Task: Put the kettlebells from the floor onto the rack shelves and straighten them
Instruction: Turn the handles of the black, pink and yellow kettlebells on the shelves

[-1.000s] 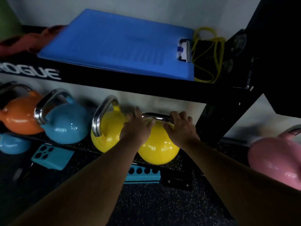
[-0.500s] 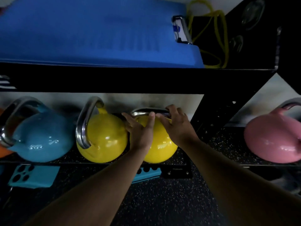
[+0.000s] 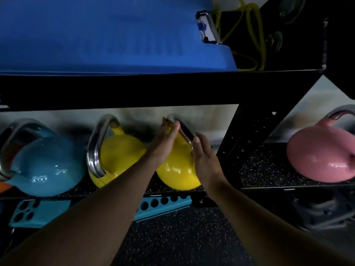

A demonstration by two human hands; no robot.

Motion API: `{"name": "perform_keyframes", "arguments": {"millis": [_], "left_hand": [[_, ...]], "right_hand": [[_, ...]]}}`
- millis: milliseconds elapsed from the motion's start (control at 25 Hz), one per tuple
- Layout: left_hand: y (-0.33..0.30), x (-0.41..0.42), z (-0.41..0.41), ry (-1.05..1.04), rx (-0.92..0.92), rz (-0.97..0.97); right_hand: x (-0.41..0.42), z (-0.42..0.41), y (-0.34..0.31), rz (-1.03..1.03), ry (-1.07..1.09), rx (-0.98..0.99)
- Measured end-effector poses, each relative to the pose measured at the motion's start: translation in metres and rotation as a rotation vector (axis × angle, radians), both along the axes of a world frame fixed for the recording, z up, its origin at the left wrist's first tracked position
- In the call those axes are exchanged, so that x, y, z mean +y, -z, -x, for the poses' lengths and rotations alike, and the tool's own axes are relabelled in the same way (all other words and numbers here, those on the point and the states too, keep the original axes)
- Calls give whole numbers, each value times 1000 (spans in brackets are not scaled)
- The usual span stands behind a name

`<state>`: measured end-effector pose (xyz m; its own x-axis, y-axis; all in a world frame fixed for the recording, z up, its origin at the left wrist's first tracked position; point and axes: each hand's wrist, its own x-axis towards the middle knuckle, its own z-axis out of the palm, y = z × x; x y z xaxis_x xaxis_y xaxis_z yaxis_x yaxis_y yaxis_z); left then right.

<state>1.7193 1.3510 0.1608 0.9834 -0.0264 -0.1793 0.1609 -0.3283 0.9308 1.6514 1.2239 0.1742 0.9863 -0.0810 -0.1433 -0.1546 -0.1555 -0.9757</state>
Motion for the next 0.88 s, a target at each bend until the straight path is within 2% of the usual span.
{"name": "perform_keyframes", "arguments": {"millis": [200, 320, 400, 680, 880], "left_hand": [[2, -21, 15, -30, -68, 144], [7, -22, 7, -77, -54, 175], [6, -19, -2, -34, -67, 171], [9, -11, -17, 19, -98, 86], [15, -7, -18, 44, -64, 258]], "right_hand": [[-20, -12, -13, -23, -115, 58], [1, -5, -7, -96, -30, 55], [16, 0, 1, -159, 31, 47], [42, -1, 8, -141, 95, 31], [42, 1, 3, -120, 102, 40]]}}
